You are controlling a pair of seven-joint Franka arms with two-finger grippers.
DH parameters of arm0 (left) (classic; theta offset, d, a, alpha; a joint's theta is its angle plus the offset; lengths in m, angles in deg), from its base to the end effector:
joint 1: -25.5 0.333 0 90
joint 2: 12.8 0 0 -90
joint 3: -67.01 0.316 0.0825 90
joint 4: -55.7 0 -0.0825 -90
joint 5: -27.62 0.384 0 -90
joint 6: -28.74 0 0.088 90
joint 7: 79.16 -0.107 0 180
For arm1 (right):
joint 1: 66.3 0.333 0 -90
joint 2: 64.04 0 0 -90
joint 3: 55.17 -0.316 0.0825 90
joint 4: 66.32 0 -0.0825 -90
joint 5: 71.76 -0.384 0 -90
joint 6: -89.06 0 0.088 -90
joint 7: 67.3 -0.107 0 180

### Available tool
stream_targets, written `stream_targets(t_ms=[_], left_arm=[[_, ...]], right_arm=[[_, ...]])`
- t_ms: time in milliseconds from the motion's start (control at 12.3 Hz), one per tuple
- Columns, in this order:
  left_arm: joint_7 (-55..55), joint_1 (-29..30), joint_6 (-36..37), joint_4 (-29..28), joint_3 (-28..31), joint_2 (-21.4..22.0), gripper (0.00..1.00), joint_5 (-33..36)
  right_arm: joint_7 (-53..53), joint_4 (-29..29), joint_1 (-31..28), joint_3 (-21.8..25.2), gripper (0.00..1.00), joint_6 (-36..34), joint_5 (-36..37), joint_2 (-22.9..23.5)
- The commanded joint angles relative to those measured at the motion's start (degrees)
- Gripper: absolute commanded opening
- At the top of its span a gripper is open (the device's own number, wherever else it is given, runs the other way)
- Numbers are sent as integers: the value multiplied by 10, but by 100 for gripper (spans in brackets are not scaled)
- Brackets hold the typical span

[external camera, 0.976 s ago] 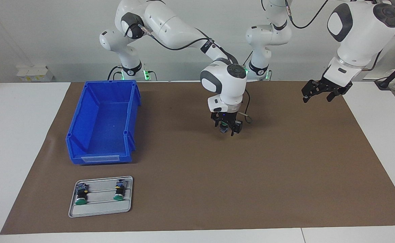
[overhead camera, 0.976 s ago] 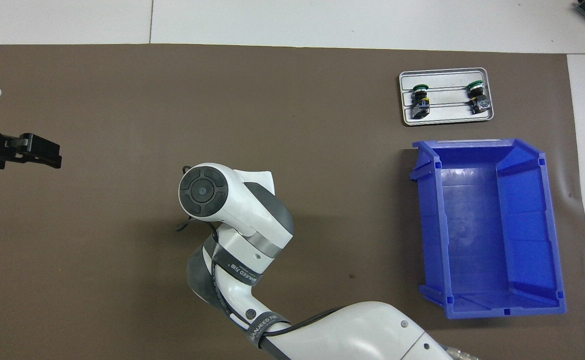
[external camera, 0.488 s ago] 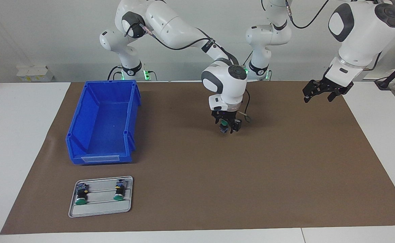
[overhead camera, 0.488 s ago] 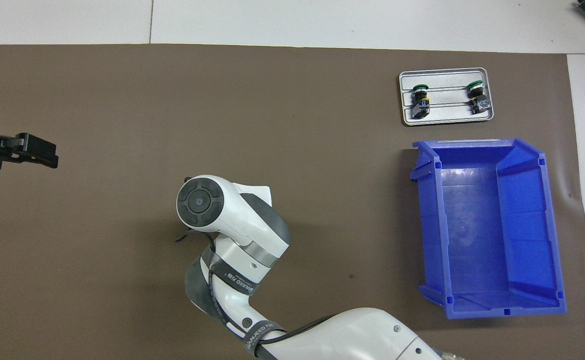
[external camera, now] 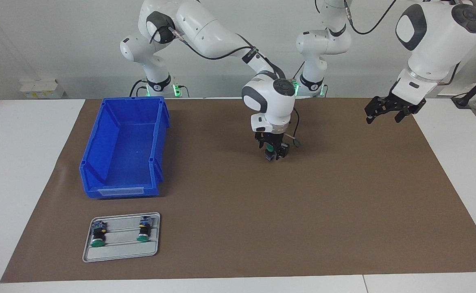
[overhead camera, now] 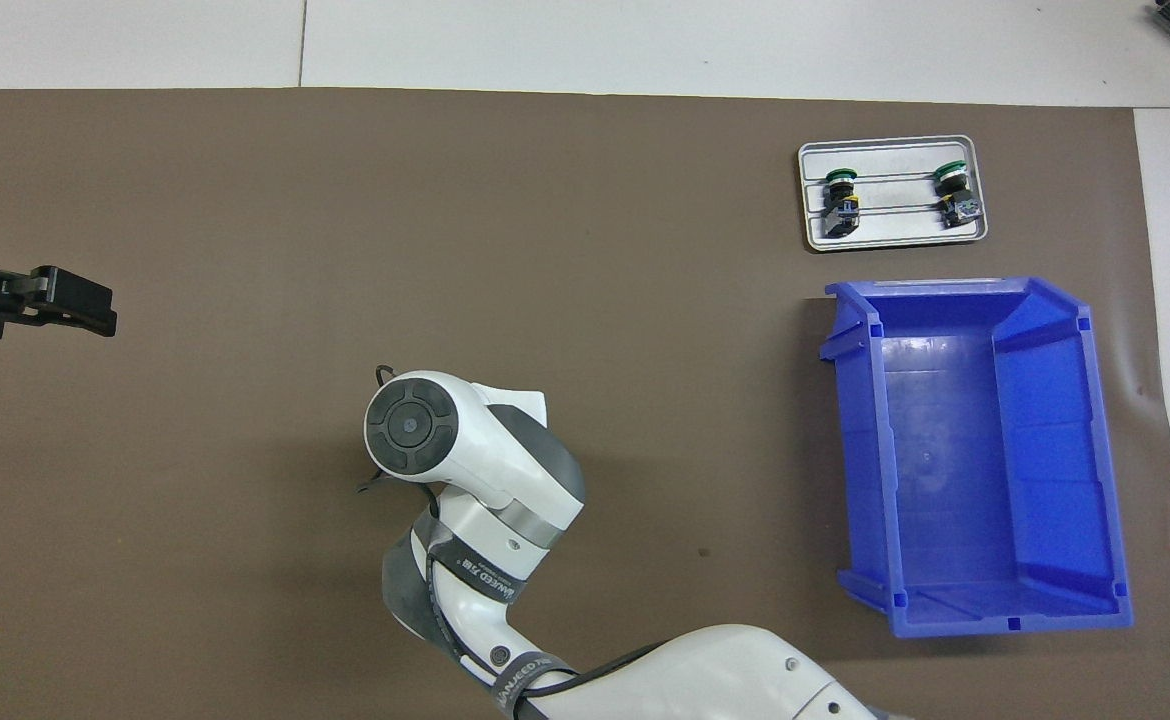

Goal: Place and press button with both arms
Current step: 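Carry the button with the right gripper over the blue bin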

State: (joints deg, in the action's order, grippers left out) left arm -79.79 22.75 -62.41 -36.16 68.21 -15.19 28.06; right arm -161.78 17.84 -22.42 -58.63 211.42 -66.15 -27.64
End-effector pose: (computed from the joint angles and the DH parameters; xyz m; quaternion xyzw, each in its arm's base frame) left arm 0.5666 -0.0148 0.5875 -0.9994 0.0192 0.0270 0.0045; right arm 0.4952 0.5199 0.3107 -0.9238 0.3819 -0.0280 0.0077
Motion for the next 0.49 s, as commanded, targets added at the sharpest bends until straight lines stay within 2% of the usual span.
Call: stream_targets(t_ms=[0,81,163,407], left_arm=[[3,2,-10,-17,-2,12,100,10],[3,2,-10,-17,-2,12,100,10],[3,2,-10,-17,-2,12,100,10],[3,2,-10,-17,-2,12,100,10]], right_arm=[[-14,24,-5,-3,47,16,-8,-19],[-14,17,-5,-3,19,7,-8,-19],[-13,15,-6,-3,0,8,-7,-19],[-5,15,-12,-3,0,9,3,-31]])
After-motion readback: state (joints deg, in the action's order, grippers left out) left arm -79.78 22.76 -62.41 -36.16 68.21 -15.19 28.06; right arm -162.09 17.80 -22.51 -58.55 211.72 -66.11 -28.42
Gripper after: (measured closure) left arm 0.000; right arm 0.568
